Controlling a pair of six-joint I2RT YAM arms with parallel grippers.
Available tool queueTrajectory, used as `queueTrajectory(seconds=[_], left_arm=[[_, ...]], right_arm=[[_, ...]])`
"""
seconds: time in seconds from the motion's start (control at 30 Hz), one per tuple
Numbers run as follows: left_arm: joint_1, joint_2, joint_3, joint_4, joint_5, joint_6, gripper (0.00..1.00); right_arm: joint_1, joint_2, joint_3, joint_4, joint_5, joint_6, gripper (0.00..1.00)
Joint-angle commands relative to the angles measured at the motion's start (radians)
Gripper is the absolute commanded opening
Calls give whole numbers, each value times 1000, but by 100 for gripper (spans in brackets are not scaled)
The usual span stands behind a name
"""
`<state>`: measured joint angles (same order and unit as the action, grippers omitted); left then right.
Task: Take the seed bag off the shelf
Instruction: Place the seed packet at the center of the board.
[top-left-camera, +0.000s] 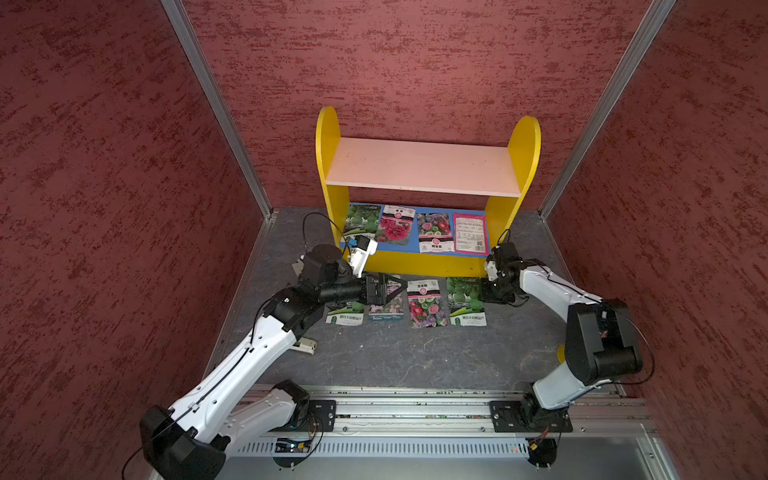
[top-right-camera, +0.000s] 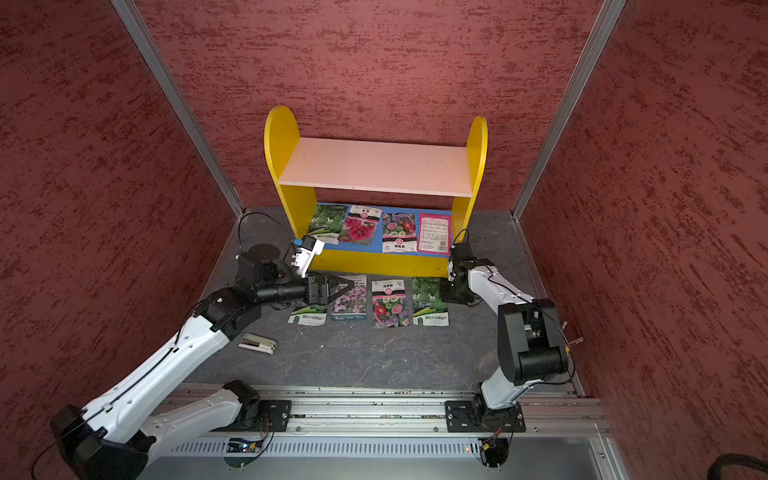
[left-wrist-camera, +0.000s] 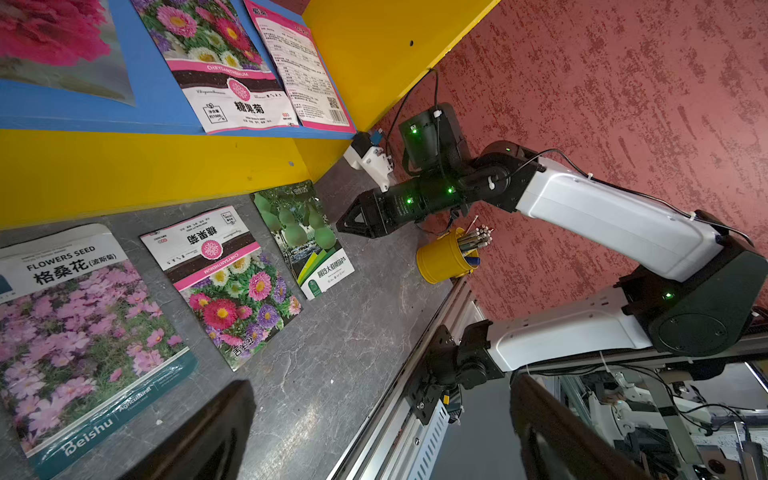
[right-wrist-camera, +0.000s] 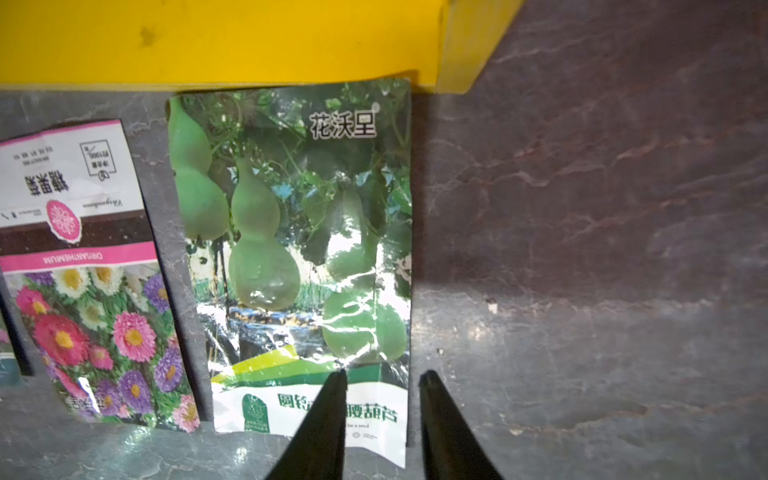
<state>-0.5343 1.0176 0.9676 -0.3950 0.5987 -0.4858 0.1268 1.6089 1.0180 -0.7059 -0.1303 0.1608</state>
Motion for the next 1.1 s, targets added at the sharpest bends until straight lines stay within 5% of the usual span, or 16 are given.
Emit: queueTrajectory(seconds=[0.0,0.17,0.47,0.77,0.9,1.07], left_arm=[[-10,3,-10,31,-10,-6,100],[-15,5,-11,32,-15,-7,100],[-25,24,-12,64,-23,-23,100],[-49,43,5,68,-62,-36,100],[-65,57,3,75,-76,-39,100],[-81,70,0,76,-87,-43,100]], right_arm=[[-6,2,-9,48,61,5,39],[-7,-58,-27,49,89,26,41],[57,-295,-134,181,-61,83,56],[127,-492,-205,325,-103,214,81],[159,-521,-216,411,-85,256,97],[203,-478,-195,486,-14,250,98]])
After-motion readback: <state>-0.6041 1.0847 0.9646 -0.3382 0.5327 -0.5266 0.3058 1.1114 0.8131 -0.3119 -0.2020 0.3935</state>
